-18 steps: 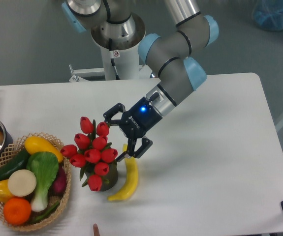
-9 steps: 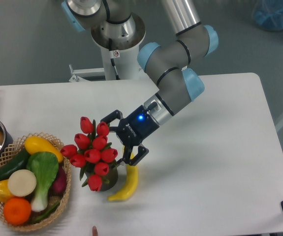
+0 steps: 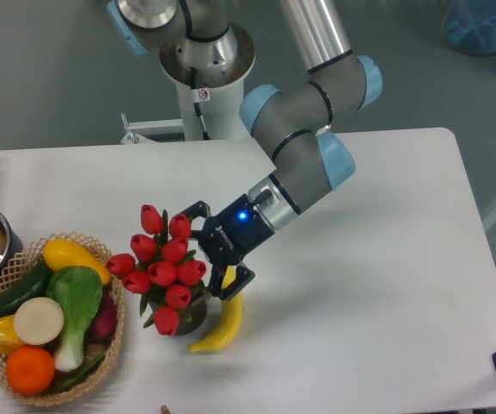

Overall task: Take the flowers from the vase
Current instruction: 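Lower the open gripper around the tulip stems above the vase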

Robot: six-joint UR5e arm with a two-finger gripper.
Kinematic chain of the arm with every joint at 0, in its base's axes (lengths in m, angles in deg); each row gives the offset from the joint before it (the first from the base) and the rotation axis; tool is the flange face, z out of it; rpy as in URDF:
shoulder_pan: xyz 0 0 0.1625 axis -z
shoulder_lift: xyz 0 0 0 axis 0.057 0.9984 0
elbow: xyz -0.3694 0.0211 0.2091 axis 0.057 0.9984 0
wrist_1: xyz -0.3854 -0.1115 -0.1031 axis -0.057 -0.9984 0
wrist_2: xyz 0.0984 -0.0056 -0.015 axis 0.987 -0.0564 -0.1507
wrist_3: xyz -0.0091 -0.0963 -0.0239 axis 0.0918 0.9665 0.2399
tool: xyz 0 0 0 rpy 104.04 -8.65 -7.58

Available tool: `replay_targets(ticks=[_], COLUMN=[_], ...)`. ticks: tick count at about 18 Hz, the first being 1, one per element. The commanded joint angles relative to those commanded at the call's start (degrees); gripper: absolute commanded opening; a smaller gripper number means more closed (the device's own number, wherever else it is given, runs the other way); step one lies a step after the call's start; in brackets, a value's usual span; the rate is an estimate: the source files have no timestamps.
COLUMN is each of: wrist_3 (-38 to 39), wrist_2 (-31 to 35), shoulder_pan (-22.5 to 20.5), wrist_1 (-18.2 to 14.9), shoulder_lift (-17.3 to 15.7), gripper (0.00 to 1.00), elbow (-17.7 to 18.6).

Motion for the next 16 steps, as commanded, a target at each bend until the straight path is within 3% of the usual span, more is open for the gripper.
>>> replay_targets(ticks=[12,16], wrist_3=[-1.1,-3.1], wrist_2=[-1.8,-2.1], shoulder_pan=[1.0,1.0], wrist_1=[0.0,0.0], shoulder_lift=[1.1,1.1], gripper=[0.99,0.88], elbow=[-0.1,0.0])
